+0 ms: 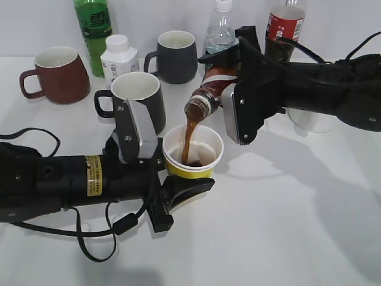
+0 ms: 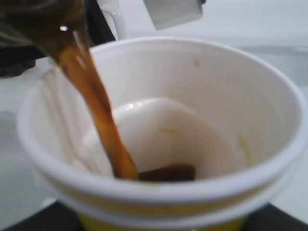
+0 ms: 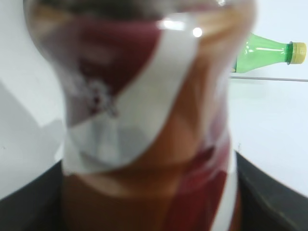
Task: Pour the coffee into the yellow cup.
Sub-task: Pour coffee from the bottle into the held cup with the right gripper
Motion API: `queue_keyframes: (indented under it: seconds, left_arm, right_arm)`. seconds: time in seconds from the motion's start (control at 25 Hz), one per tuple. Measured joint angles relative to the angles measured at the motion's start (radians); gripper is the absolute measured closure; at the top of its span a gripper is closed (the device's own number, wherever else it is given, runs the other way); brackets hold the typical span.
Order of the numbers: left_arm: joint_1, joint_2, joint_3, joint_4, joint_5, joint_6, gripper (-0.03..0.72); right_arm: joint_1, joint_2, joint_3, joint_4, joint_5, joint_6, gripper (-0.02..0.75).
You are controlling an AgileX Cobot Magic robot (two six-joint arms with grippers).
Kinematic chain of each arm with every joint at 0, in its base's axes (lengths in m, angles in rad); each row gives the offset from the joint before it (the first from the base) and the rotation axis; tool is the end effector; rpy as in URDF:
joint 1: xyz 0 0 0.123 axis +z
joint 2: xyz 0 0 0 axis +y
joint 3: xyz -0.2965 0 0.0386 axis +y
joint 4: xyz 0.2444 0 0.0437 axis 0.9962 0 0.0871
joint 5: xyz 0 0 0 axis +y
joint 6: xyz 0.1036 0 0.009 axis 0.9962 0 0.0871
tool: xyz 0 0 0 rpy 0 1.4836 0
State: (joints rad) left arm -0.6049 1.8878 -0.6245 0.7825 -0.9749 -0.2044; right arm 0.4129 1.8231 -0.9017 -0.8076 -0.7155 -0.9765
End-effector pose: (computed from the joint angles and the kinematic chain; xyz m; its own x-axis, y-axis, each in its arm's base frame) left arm 0.2316 -0.2339 0.1425 -0.0098 0.3028 -0.9530 0.9566 0.2805 0.0793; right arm 0.3298 0.1983 0.2057 0.7864 -0.6142 -0.0661 -0.2074 -0.1617 -0.9648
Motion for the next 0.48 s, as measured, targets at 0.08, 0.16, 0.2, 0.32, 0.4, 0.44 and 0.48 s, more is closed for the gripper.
queue_keyframes:
  seconds: [0.08, 0.16, 0.2, 0.32, 0.4, 0.44, 0.48]
  left_arm:
    - [0.000, 0.000, 0.000, -0.001, -0.001, 0.000, 0.300]
    - [0.000, 0.000, 0.000, -0.001, -0.001, 0.000, 0.300]
    - [0.000, 0.000, 0.000, -0.001, -0.001, 0.000, 0.300]
    - [0.000, 0.000, 0.000, -0.001, -0.004, 0.000, 0.300]
    - [0.000, 0.000, 0.000, -0.001, -0.006, 0.000, 0.300]
    - [0.000, 0.000, 0.000, -0.001, -0.006, 0.000, 0.300]
    - [0.000, 0.000, 0.000, -0.001, -0.006, 0.000, 0.300]
  right_arm:
    - [0.000, 0.000, 0.000, 0.000, 0.000, -0.009, 0.235]
    - [0.000, 0.000, 0.000, 0.000, 0.000, -0.015, 0.235]
    - [0.000, 0.000, 0.000, 0.000, 0.000, -0.016, 0.235]
    - [0.000, 0.000, 0.000, 0.000, 0.000, -0.018, 0.235]
    - [0.000, 0.000, 0.000, 0.000, 0.000, -0.018, 0.235]
    - [0.000, 0.000, 0.000, 0.000, 0.000, -0.019, 0.235]
    - [0.000, 0.000, 0.000, 0.000, 0.000, -0.022, 0.235]
